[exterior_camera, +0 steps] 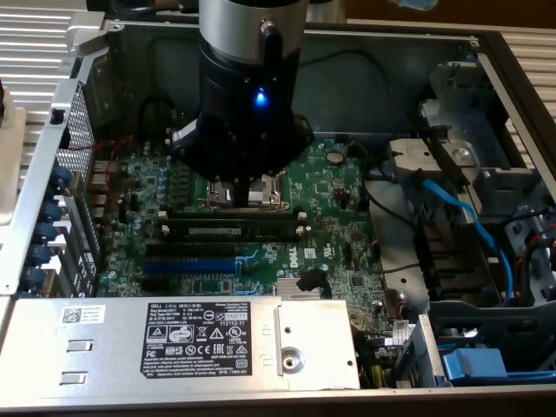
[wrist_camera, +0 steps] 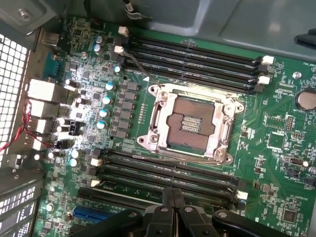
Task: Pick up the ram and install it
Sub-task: 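Press down the ram until it locks into place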
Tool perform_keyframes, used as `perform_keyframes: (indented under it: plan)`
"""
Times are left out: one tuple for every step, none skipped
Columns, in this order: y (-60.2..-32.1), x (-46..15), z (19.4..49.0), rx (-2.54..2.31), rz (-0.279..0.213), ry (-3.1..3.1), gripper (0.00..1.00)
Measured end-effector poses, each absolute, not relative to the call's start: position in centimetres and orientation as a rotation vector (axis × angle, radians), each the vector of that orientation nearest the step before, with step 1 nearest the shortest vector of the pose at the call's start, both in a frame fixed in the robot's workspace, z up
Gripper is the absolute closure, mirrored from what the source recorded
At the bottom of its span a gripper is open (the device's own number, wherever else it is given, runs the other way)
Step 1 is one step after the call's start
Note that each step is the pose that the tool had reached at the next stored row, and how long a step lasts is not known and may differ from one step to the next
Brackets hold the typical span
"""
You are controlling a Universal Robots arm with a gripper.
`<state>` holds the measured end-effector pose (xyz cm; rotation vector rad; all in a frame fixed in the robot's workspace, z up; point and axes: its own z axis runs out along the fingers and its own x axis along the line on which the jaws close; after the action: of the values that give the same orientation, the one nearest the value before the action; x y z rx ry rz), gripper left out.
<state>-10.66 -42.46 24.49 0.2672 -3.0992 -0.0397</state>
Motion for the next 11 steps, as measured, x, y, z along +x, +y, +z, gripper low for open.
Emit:
perform_keyframes:
  plan:
    - [-42.46,-10.66,24.49,0.248,-0.040,-3.101,0.90]
    - [-42.46,-10.66,24.49,0.229,-0.040,-3.103,0.90]
    - [-42.46,-10.66,24.49,0.208,-0.041,-3.104,0.90]
    - [-42.46,-10.66,24.49,0.189,-0.041,-3.106,0.90]
    - [-42.46,-10.66,24.50,0.170,-0.041,-3.107,0.90]
    - [-42.46,-10.66,24.50,0.149,-0.042,-3.108,0.90]
    - [-42.46,-10.66,24.50,0.130,-0.042,-3.109,0.90]
    - [-42.46,-10.66,24.51,0.110,-0.042,-3.110,0.90]
    - [-42.46,-10.66,24.51,0.090,-0.042,-3.111,0.90]
    - [-42.46,-10.66,24.51,0.070,-0.043,-3.112,0.90]
    - [-42.46,-10.66,24.51,0.052,-0.043,-3.112,0.90]
